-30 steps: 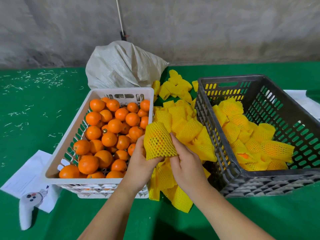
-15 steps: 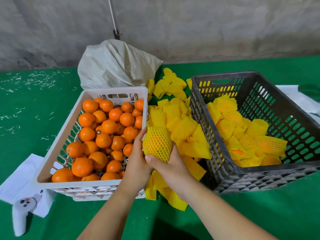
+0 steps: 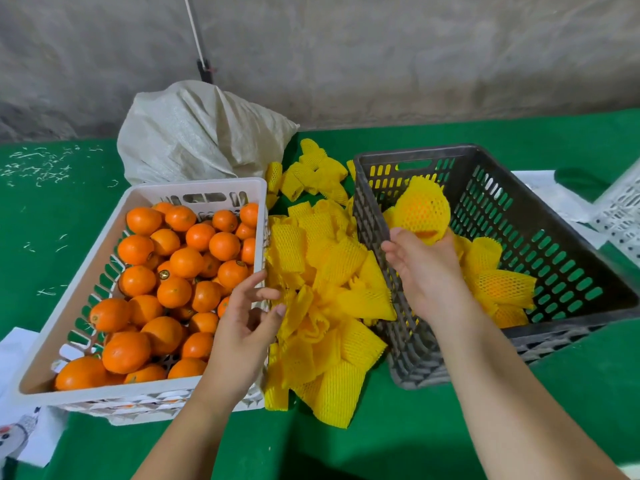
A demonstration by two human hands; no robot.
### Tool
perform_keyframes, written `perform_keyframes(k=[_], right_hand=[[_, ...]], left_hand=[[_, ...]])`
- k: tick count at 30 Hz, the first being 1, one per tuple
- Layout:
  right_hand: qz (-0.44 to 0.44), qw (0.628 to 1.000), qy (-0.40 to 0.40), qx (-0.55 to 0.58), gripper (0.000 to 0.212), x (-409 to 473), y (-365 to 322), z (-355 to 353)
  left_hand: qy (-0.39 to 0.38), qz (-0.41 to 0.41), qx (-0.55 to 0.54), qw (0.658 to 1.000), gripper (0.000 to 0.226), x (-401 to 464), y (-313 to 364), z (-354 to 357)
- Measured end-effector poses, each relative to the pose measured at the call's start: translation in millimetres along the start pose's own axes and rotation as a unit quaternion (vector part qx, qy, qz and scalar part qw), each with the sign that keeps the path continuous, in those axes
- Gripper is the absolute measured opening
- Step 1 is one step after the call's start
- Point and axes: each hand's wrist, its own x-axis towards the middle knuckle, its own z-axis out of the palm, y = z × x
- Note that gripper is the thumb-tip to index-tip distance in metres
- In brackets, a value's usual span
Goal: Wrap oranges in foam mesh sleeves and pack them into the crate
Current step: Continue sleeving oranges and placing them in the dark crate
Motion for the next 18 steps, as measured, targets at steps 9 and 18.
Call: perform_keyframes(k=[9, 18], right_hand=[[-0.070, 0.940, -0.140, -0.303, 0.064, 3.3, 15.3, -1.5], [-0.075, 0.739, -0.301, -0.598, 0.032, -7.9, 77.7, 28.4]], left_hand=[[0.034, -0.034, -0.039, 0.998, 0.028, 2.2, 1.1, 0.4], [0.044, -0.072, -0.154, 0.984, 0.021, 13.4, -7.4, -5.0]])
